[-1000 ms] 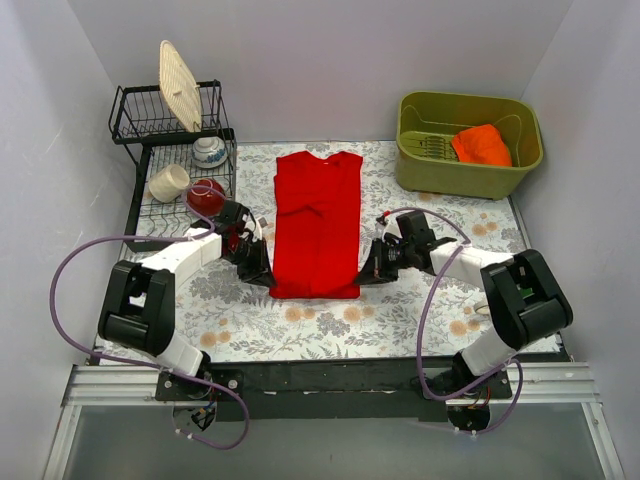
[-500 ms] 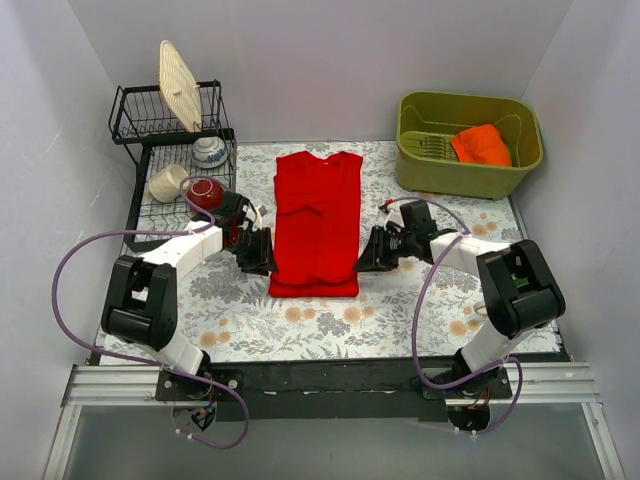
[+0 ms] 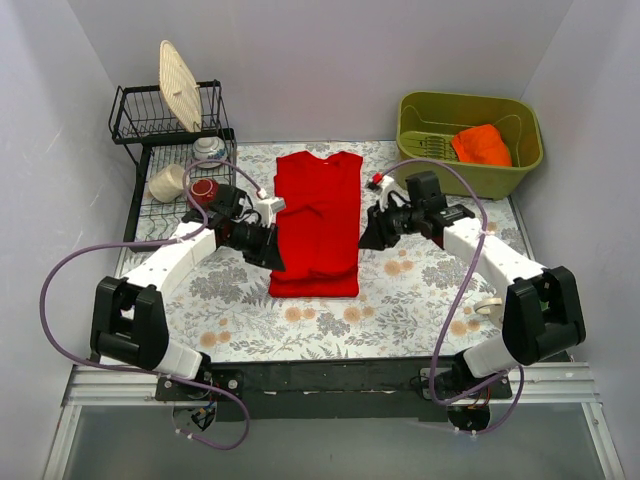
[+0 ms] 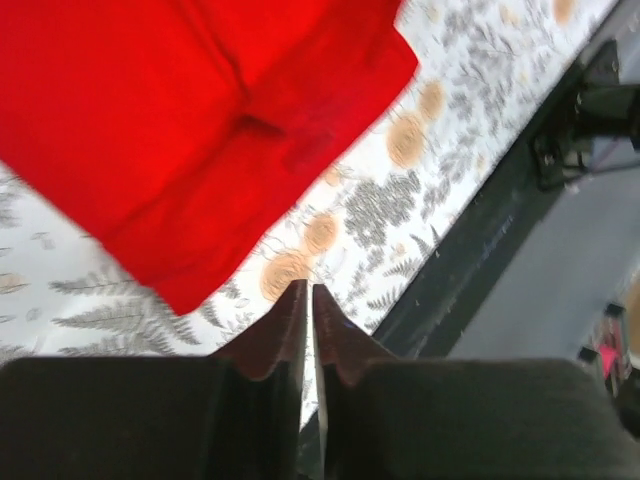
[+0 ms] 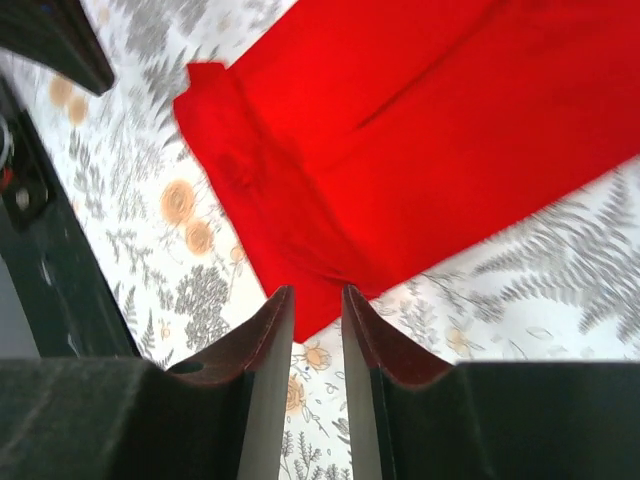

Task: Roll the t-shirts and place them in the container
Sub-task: Roll the T-shirt to the center of the board.

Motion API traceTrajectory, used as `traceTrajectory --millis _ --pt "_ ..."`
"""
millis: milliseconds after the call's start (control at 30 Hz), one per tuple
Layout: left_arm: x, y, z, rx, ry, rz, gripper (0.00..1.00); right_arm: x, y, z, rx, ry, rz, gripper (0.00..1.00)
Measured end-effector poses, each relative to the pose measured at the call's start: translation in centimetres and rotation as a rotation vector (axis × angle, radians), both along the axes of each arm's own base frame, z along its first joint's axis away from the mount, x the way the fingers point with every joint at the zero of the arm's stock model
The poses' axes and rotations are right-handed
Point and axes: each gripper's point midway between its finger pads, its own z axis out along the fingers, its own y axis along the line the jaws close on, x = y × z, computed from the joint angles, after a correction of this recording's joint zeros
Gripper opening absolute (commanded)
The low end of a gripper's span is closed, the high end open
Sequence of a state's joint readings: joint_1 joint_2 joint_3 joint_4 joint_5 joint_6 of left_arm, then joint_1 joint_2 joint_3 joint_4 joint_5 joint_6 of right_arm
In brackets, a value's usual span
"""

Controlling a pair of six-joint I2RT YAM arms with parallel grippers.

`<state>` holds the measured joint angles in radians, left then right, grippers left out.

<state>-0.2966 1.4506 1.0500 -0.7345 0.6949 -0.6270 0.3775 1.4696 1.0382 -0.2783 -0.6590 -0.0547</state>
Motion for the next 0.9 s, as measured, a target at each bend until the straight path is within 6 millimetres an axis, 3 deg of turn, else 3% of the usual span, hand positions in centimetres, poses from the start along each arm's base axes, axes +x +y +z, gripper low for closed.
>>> traceTrajectory --millis 133,300,567,733,900 --pt "-2.7 -0.9 -1.1 -0.014 0.012 -0.145 0.0 -3.0 2.4 -0.8 -0.049 -0.075 0.18 0.26" --pt "-3.7 -1.1 -3.1 0.011 0.009 -0.246 0.0 -6.0 4.2 -2.2 -0.075 -0.1 0.316 0.24" --pt "-3.2 -0.1 -6.1 0.076 -0.046 -0.258 0.0 -6.6 4.9 -6.1 -0.123 -0.027 0.362 0.22" --pt "-1.4 -0.4 -7.9 0.1 -0.07 -0.242 0.0 -6.8 5.3 -8.3 -0.152 0.023 0.387 0.21" --pt "0.5 -0.3 -10.1 0.147 -0.07 -0.215 0.0 -5.7 5.7 -9.7 -0.184 0.027 0.379 0.15"
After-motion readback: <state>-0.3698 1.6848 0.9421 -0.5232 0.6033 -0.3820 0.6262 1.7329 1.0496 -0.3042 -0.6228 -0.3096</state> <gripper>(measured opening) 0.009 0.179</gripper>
